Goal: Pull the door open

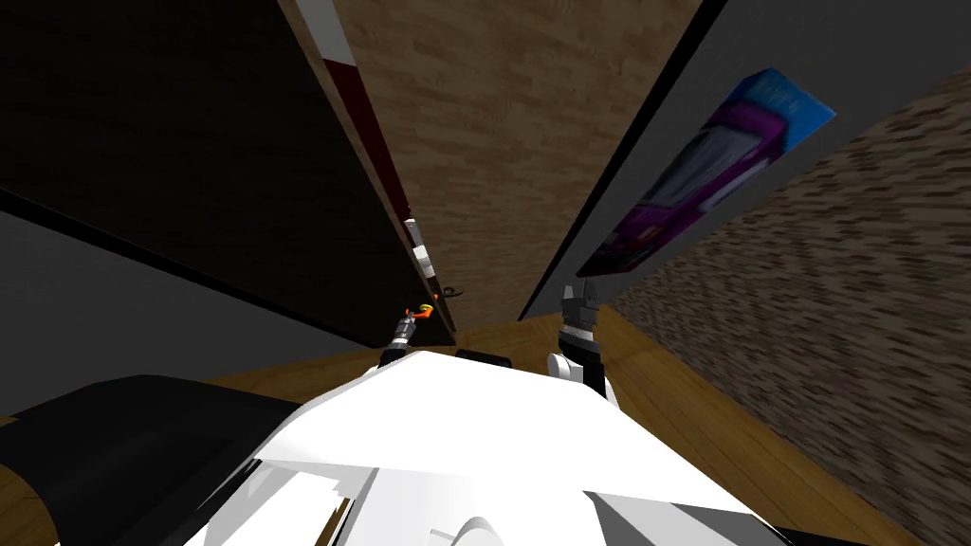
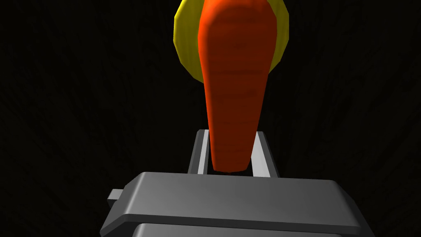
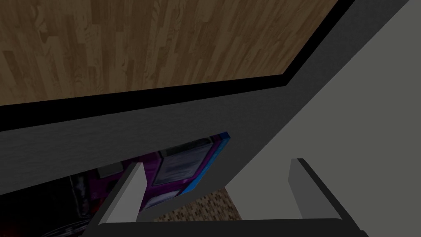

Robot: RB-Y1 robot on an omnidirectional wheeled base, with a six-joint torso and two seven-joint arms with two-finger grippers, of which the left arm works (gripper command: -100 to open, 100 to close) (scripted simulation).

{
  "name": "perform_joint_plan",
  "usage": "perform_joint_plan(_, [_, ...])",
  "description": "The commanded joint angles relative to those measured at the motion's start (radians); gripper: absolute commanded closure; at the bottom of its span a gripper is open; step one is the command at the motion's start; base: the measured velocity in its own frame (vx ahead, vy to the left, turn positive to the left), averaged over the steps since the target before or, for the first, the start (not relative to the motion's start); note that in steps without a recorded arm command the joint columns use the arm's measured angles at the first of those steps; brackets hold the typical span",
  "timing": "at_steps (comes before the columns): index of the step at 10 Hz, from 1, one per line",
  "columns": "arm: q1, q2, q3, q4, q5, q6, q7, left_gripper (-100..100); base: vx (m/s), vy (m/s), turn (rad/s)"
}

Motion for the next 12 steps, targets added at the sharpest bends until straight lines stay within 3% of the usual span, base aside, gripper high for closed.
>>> perform_joint_plan(1, [0.011, 0.012, -0.018, 0.008, -0.009, -0.025, 0.021, 100, -0.197, 0.008, -0.164])
perform_joint_plan(5, [0.025, 0.035, -0.075, 0.001, -0.038, -0.077, 0.07, 100, -0.2, 0.065, -0.203])
perform_joint_plan(6, [0.022, 0.04, -0.057, 0.007, -0.029, -0.062, 0.062, 100, -0.066, 0.037, -0.037])
perform_joint_plan(7, [0.036, 0.048, -0.07, 0.015, -0.037, -0.092, 0.077, 100, -0.169, 0.043, -0.179])
perform_joint_plan(8, [0.04, 0.051, -0.073, 0.016, -0.038, -0.1, 0.08, 100, -0.199, 0.031, -0.16])
perform_joint_plan(10, [0.062, 0.064, -0.09, 0.025, -0.047, -0.142, 0.1, 100, -0.203, 0.042, -0.174])
perform_joint_plan(12, [0.075, 0.072, -0.101, 0.03, -0.053, -0.168, 0.113, 100, -0.187, 0.038, -0.126])
